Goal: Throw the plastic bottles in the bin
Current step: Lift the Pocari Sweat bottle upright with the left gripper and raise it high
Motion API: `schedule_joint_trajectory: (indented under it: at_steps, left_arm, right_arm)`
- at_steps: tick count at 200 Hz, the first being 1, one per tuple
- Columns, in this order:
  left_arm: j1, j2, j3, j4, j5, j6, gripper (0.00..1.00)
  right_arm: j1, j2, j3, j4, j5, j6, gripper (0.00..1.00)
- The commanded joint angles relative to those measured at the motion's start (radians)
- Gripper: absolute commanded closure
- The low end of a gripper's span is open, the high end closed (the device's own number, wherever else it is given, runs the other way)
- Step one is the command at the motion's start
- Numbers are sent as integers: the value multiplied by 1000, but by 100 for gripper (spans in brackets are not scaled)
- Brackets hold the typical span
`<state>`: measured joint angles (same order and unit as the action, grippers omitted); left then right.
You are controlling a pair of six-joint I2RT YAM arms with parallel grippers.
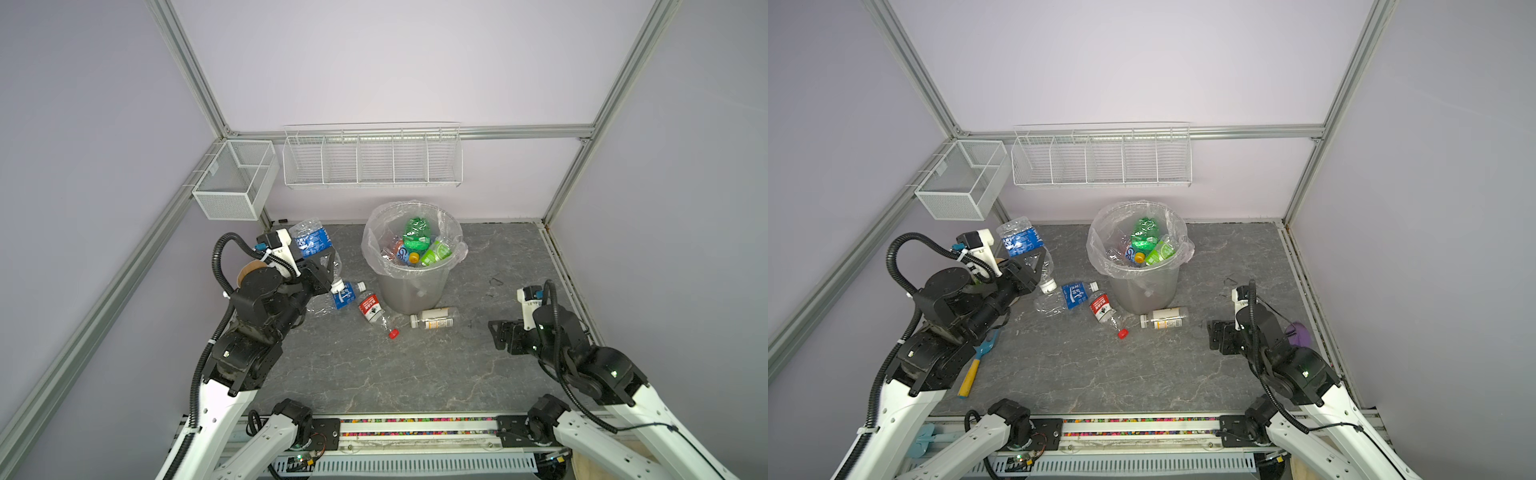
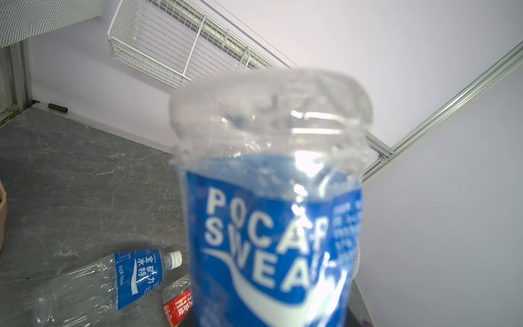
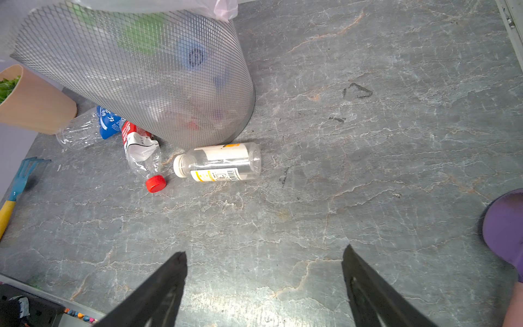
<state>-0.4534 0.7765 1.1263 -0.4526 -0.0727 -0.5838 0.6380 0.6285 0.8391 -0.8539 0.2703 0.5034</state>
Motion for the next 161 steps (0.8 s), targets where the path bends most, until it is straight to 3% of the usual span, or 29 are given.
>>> schedule_joint_trajectory:
  at_steps: [1,161]
  left_arm:
    - [2,-17,42,72,18,35,89]
    - [1,-10,41,267,117,107,90]
  right_arm:
    - [-3,-17,-17,-13,19,21,12]
    - [-4,-50,-23,-27,44,30,12]
